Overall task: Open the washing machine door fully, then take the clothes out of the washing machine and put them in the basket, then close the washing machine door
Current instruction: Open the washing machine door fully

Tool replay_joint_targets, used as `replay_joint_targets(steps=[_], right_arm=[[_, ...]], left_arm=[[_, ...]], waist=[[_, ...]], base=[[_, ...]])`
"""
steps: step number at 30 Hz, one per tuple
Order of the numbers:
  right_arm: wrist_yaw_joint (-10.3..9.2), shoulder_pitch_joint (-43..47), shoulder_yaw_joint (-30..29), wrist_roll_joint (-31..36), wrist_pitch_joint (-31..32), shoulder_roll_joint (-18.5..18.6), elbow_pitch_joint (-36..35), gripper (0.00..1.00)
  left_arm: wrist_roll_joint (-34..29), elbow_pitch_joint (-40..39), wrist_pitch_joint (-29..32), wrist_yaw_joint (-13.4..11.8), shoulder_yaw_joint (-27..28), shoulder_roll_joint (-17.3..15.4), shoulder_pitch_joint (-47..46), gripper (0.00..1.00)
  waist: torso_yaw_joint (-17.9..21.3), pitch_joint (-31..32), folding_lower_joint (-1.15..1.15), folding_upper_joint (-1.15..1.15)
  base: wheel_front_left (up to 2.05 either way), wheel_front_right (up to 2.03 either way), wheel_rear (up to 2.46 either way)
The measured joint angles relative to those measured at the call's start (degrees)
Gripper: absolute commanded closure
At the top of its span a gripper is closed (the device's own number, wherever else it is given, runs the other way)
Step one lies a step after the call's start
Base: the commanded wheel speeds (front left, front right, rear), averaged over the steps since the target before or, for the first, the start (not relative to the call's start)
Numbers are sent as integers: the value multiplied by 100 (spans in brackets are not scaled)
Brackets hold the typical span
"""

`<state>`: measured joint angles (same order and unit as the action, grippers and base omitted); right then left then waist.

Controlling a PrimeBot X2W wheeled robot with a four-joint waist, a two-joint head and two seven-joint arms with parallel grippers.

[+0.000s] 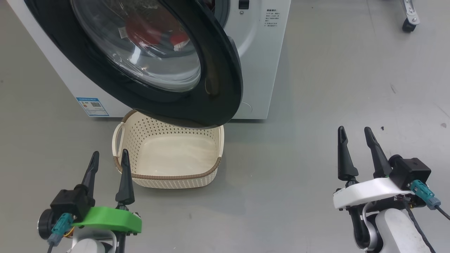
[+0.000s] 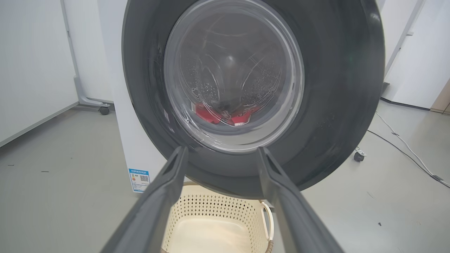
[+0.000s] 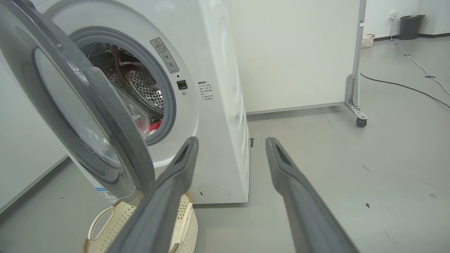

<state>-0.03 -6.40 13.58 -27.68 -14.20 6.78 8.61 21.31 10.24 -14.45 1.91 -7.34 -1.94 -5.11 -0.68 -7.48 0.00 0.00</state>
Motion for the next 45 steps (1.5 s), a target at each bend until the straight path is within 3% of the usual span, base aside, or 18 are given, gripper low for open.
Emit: replay_joint_targets(steps=[14,25,26,27,28,31,37,45], right_arm=[[120,-439,75,334,0,142,-124,0],[252,-1555,221,713,147,432,-219,0],[272,-1680,235,742,167,456,-216,10],[297,-1810,238,762,213,477,-212,60],[301,-1939,235,760,245,486,-205,100],[355,-2284,148,535,392,406,-147,100],[469,-2680,-215,-575,813,11,188,100],[501,-3055,-555,-2140,1898,-282,712,100]], left_arm=[[-33,-132,0,43,-96,0,-15,0],[-132,-176,0,137,-258,0,-244,0],[-132,-176,0,144,-279,0,-282,0],[-132,-176,0,147,-304,0,-326,0],[-131,-177,0,151,-330,0,-372,0],[-129,-175,0,192,-399,1,-496,0],[-75,-114,0,200,-521,1,-618,0],[37,-27,0,200,-528,2,-635,0]], waist=[[-27,-383,0,0],[-147,-871,0,0],[-165,-923,0,0],[-185,-976,0,0],[-207,-1026,0,0],[-291,-1159,0,0],[-539,-1306,0,0],[-825,-1352,0,0]], base=[[0,0,0],[0,0,0],[0,0,0],[0,0,0],[0,0,0],[0,0,0],[0,0,0],[0,0,0]])
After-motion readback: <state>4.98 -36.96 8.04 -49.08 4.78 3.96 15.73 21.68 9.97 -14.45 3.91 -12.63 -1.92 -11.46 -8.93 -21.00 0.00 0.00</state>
